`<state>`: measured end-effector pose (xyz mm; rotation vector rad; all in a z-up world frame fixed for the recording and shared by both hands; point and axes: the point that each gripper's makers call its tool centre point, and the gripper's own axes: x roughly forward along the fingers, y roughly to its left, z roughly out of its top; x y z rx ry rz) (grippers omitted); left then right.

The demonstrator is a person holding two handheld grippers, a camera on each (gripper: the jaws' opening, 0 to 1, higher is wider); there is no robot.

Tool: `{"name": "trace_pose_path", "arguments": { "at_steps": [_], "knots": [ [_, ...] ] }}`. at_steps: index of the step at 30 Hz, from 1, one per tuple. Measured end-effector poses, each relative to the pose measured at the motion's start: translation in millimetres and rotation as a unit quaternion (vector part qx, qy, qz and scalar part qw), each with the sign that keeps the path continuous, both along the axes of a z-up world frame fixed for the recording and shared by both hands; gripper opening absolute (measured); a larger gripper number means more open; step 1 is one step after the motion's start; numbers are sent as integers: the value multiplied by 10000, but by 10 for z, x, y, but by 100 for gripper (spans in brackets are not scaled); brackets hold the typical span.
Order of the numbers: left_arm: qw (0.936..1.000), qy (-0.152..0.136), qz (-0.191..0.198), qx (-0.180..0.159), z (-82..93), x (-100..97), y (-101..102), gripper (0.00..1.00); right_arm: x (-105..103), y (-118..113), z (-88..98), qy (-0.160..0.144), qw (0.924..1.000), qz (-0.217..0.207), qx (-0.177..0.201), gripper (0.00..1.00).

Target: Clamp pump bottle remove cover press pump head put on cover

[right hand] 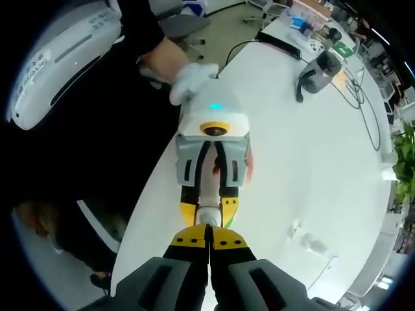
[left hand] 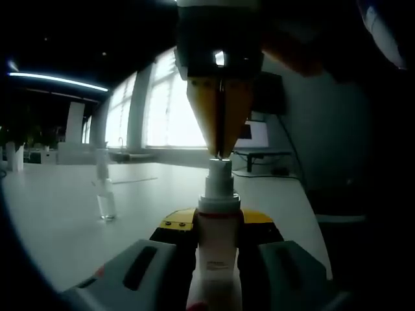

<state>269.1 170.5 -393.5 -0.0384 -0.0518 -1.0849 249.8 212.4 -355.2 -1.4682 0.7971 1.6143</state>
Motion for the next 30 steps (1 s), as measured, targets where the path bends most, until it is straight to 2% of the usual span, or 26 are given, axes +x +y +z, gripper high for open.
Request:
{"name": "trace_pose_path", "arguments": {
  "at_steps": [30],
  "knots": [
    [10000, -2, -12, -2, 5, 2, 2, 14, 1, 6, 3, 28, 10000, 5, -21, 0]
  ]
}}
